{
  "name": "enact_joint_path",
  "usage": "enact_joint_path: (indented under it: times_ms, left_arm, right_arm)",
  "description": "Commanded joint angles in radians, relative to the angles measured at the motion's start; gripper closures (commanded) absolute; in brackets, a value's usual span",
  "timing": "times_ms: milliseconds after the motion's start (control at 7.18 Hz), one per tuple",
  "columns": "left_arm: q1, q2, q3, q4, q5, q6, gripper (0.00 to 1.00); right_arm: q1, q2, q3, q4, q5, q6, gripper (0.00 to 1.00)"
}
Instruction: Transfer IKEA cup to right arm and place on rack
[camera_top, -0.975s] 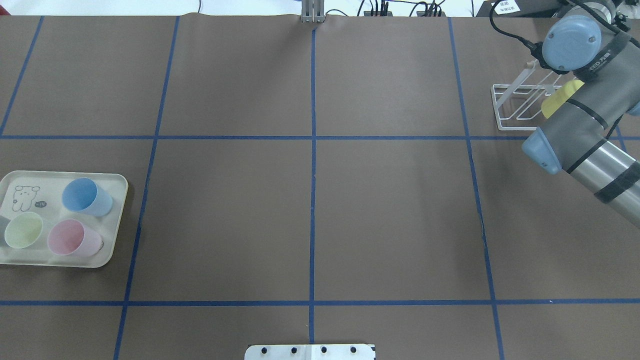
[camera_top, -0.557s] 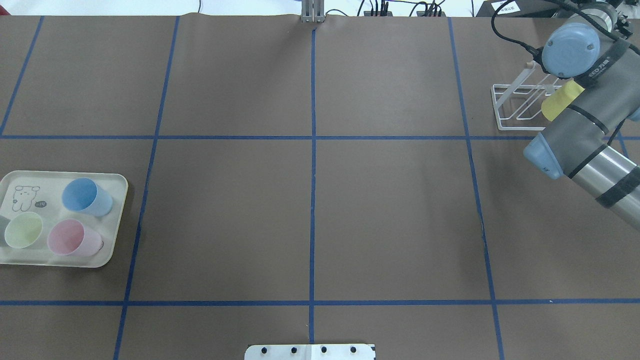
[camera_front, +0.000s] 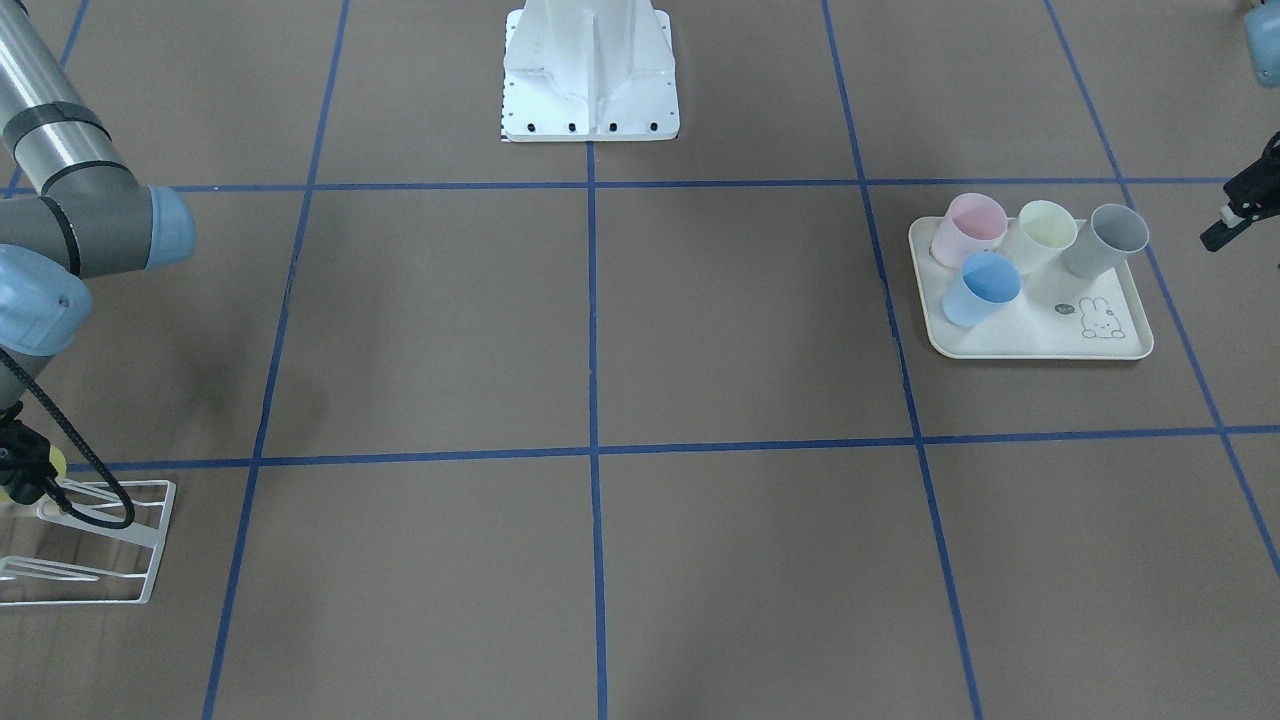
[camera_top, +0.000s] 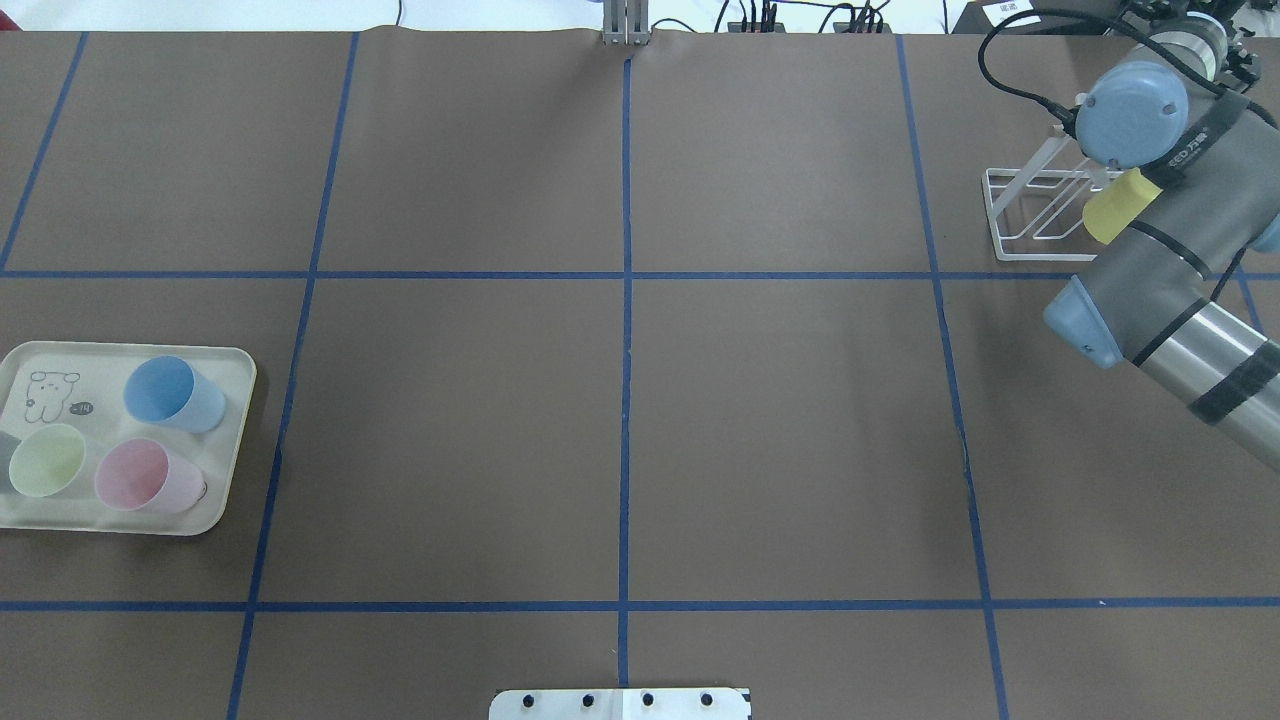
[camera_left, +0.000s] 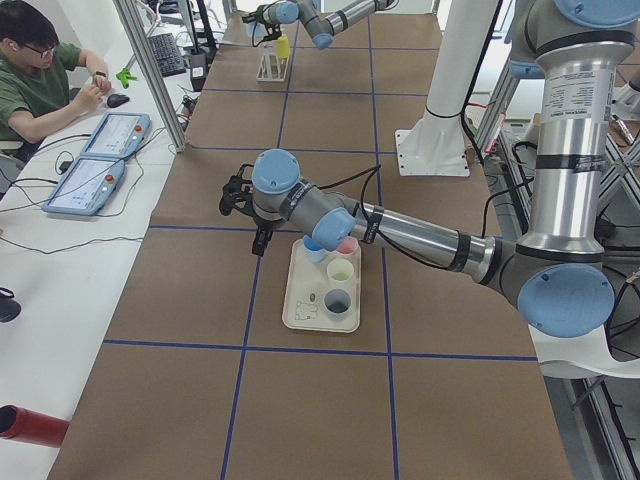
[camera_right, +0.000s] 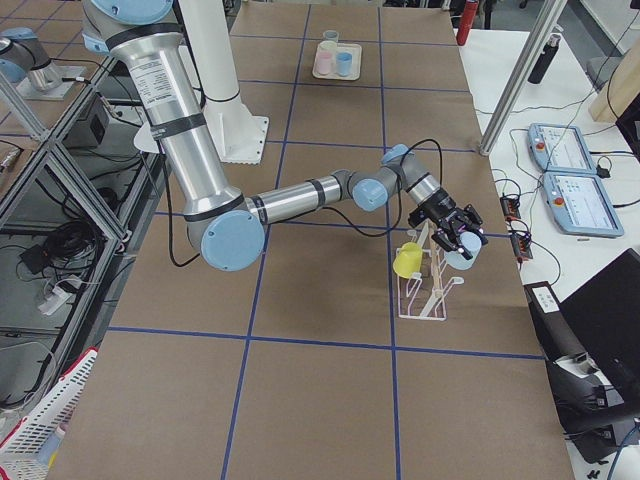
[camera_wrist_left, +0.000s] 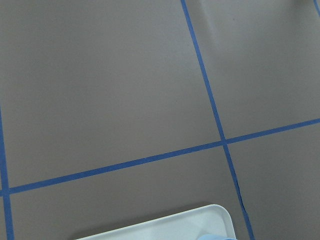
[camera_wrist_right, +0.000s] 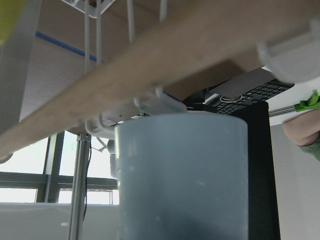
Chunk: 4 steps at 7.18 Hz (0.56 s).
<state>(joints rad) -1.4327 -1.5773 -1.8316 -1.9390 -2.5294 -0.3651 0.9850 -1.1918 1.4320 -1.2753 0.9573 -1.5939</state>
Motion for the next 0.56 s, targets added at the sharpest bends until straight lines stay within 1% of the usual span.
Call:
enact_joint_path:
  times_ms: [0, 139, 279, 418]
  left_arm:
    - [0.0, -0.001, 0.0, 0.0, 0.0, 0.0, 0.0]
    - [0.0, -0.001, 0.0, 0.0, 0.001, 0.0, 0.0]
    - [0.0, -0.001, 0.002, 0.0, 0.0, 0.0, 0.0]
    - [0.0, -0.001, 0.002, 0.0, 0.0, 0.0, 0.0]
  right_arm:
    - [-0.002, 0.0, -0.001, -0.001, -0.002, 0.0, 0.56]
    - [-0.006, 0.0, -0.001, -0.001, -0.002, 0.002, 0.54]
    - [-0.006, 0.001, -0.001, -0.001, -0.003, 0.005, 0.29]
    - [-0.008, 0.001, -0.001, -0.001, -0.003, 0.009, 0.02]
